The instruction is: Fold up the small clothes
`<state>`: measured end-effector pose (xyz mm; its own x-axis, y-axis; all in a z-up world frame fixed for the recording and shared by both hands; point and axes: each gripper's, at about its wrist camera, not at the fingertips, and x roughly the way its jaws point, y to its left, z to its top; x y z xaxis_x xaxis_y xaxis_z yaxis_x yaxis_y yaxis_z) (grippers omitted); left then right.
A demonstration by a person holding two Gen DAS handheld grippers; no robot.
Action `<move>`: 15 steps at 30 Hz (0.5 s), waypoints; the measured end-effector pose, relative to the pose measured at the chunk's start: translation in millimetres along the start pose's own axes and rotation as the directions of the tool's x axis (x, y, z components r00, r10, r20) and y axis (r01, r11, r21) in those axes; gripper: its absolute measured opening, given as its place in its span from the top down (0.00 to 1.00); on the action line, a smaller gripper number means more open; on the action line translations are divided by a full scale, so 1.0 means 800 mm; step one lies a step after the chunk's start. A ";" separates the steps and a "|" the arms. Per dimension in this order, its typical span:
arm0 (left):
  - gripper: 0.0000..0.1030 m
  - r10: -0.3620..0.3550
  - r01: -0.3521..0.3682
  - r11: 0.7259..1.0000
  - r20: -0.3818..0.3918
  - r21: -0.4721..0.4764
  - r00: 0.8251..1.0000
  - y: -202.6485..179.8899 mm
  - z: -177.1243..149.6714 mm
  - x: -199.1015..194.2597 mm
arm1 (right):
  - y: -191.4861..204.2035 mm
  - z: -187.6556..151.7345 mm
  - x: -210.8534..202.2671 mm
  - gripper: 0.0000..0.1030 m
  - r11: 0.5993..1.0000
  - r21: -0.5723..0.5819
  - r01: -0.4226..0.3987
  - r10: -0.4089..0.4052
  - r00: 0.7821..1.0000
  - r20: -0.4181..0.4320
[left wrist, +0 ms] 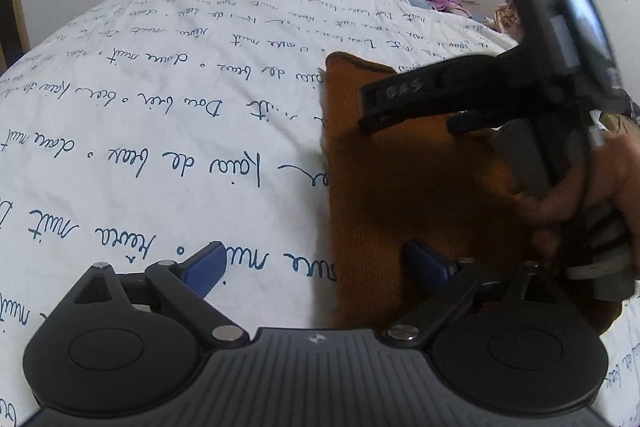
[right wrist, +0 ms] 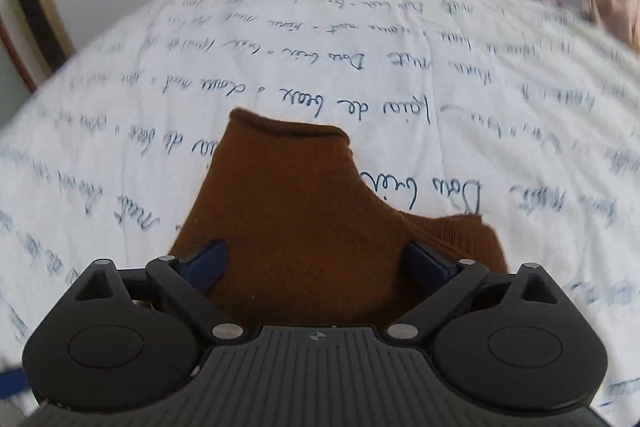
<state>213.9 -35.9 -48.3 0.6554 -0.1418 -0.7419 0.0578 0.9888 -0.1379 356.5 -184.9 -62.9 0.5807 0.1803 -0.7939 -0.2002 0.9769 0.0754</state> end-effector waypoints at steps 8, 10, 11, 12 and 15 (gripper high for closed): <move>0.06 0.014 -0.015 1.000 0.038 0.018 0.999 -0.001 -0.009 -0.034 | -0.020 -0.057 -0.144 0.12 0.995 0.055 -0.088 0.074 0.975 0.208; 0.06 0.015 -0.016 1.000 0.047 0.017 0.999 -0.001 -0.014 -0.045 | -0.030 -0.093 -0.177 0.11 0.995 0.073 -0.075 0.055 0.969 0.240; 0.06 0.020 -0.021 1.000 0.052 0.016 0.998 -0.002 -0.017 -0.051 | -0.032 -0.113 -0.190 0.10 0.995 0.083 -0.062 0.040 0.968 0.247; 0.06 0.025 -0.026 1.000 0.058 0.018 0.998 -0.003 -0.020 -0.056 | -0.034 -0.127 -0.196 0.10 0.994 0.097 -0.047 0.021 0.968 0.249; 0.06 0.024 -0.026 0.999 0.066 0.038 0.998 -0.008 -0.029 -0.070 | -0.032 -0.176 -0.213 0.10 0.990 0.135 -0.031 -0.006 0.965 0.262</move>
<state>159.2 -35.5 -20.8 0.7046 -0.1148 -0.7003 0.0693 0.9932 -0.0932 151.6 -257.1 -14.4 0.7681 0.1986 -0.6088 -0.1097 0.9774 0.1804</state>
